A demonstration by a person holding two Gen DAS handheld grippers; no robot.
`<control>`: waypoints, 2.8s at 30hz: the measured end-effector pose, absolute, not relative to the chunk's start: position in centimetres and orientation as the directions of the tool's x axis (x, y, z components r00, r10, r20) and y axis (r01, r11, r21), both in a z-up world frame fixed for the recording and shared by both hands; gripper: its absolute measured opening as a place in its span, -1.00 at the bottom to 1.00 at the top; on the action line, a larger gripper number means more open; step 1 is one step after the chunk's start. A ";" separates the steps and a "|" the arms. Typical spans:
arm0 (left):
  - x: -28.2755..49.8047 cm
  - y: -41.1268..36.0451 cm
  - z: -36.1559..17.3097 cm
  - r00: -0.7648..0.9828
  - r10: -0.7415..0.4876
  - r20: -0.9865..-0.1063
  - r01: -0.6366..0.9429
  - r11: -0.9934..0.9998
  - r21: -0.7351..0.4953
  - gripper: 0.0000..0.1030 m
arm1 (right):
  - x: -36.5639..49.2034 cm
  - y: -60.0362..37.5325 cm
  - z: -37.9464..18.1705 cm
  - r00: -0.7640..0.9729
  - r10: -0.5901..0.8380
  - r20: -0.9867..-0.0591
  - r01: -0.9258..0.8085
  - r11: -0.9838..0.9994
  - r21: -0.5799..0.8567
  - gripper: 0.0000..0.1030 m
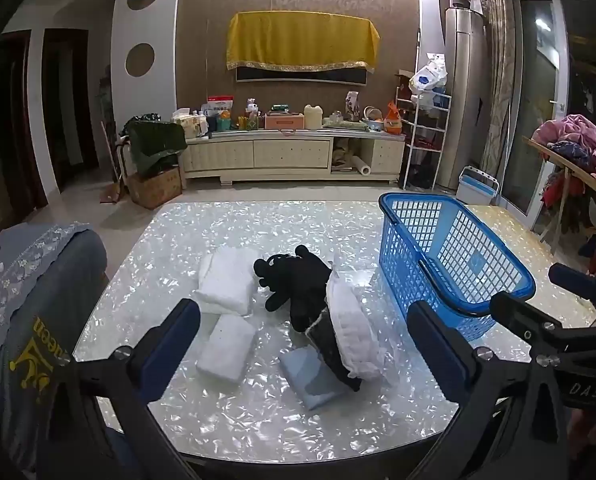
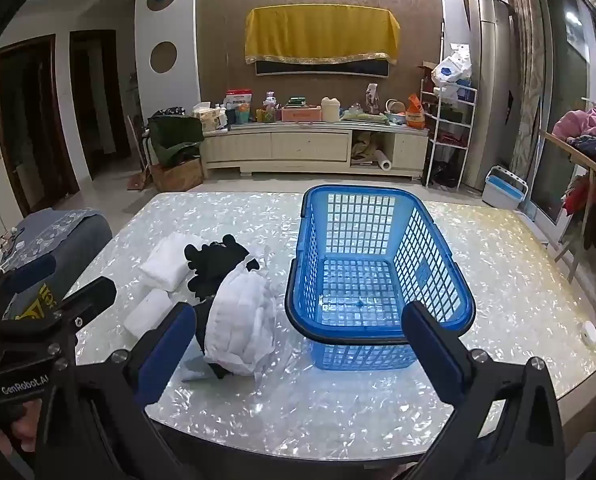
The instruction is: Organize soft objects
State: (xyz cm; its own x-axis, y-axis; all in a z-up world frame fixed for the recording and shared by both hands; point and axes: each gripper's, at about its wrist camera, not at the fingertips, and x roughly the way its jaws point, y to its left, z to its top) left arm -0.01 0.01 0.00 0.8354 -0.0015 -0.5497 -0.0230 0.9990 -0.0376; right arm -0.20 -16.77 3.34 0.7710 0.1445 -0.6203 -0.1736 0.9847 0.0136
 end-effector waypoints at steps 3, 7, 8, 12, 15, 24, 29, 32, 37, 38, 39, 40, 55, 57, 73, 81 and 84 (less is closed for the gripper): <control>0.1 0.0 -0.1 0.831 0.000 -0.557 -0.023 0.999 -0.034 1.00 | -0.3 -16.8 3.3 0.778 0.145 -0.611 -0.175 0.985 0.012 1.00; 0.6 -0.3 -0.4 0.831 0.004 -0.556 -0.022 0.999 -0.025 1.00 | -0.3 -16.8 3.3 0.773 0.148 -0.617 -0.177 0.984 0.014 1.00; 0.0 -0.2 -0.2 0.839 0.001 -0.544 -0.019 0.999 -0.028 1.00 | -0.3 -16.8 3.3 0.772 0.148 -0.618 -0.177 0.984 0.015 1.00; -0.1 -0.5 -0.1 0.838 0.002 -0.546 -0.017 1.000 -0.023 1.00 | -0.3 -16.9 3.3 0.772 0.150 -0.618 -0.178 0.984 0.016 1.00; -0.1 -0.5 -0.2 0.839 -0.001 -0.544 -0.015 1.000 -0.025 1.00 | -0.4 -16.9 3.3 0.771 0.153 -0.619 -0.180 0.984 0.019 1.00; -0.4 -0.2 0.2 0.837 -0.004 -0.547 -0.014 0.999 -0.030 1.00 | -0.3 -16.8 3.2 0.769 0.154 -0.620 -0.179 0.984 0.022 1.00; -0.4 -0.2 0.2 0.837 -0.006 -0.547 -0.014 0.999 -0.031 1.00 | -0.4 -16.8 3.1 0.765 0.161 -0.623 -0.182 0.983 0.030 1.00; -0.4 -0.1 0.2 0.838 -0.010 -0.546 -0.012 0.999 -0.036 1.00 | -0.4 -16.8 3.1 0.765 0.160 -0.624 -0.182 0.983 0.030 1.00; -0.4 -0.1 0.2 0.837 -0.009 -0.547 -0.012 0.999 -0.034 1.00 | -0.5 -16.8 3.1 0.764 0.160 -0.626 -0.182 0.983 0.029 1.00; -0.4 -0.1 0.1 0.838 -0.008 -0.546 -0.012 0.999 -0.034 1.00 | -0.4 -16.8 3.1 0.763 0.160 -0.626 -0.182 0.983 0.030 1.00; -0.4 -0.1 0.2 0.837 -0.008 -0.547 -0.012 0.999 -0.033 1.00 | -0.4 -16.8 3.1 0.764 0.161 -0.625 -0.183 0.983 0.030 1.00; -0.4 -0.1 0.2 0.838 -0.008 -0.546 -0.012 0.999 -0.033 1.00 | -0.4 -16.8 3.1 0.763 0.161 -0.625 -0.183 0.983 0.030 1.00; -0.6 -0.3 0.2 0.836 -0.024 -0.547 0.008 0.999 -0.033 1.00 | -0.4 -17.0 3.0 0.760 0.159 -0.630 -0.180 0.983 0.031 1.00; -0.6 -0.3 0.2 0.835 -0.027 -0.549 0.009 0.999 -0.036 1.00 | -0.5 -17.2 2.9 0.759 0.158 -0.632 -0.179 0.983 0.030 1.00; -0.7 -0.3 0.3 0.832 -0.025 -0.554 0.011 0.999 -0.030 1.00 | -0.5 -17.3 2.7 0.753 0.157 -0.639 -0.180 0.983 0.030 1.00; -0.7 -0.4 0.4 0.833 -0.030 -0.552 0.017 0.999 -0.030 1.00 | -0.5 -17.4 2.8 0.749 0.158 -0.644 -0.181 0.983 0.031 1.00; -0.7 -0.5 0.5 0.834 -0.034 -0.551 0.023 0.999 -0.028 1.00 | -0.5 -17.4 2.8 0.748 0.156 -0.645 -0.180 0.983 0.030 1.00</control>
State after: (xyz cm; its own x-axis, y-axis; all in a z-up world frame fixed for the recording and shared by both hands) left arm -0.74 -0.48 0.48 0.8340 -0.0343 -0.5508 0.0225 0.9993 -0.0281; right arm -0.46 -17.36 2.81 0.7477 0.1563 -0.6454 -0.1797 0.9833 0.0299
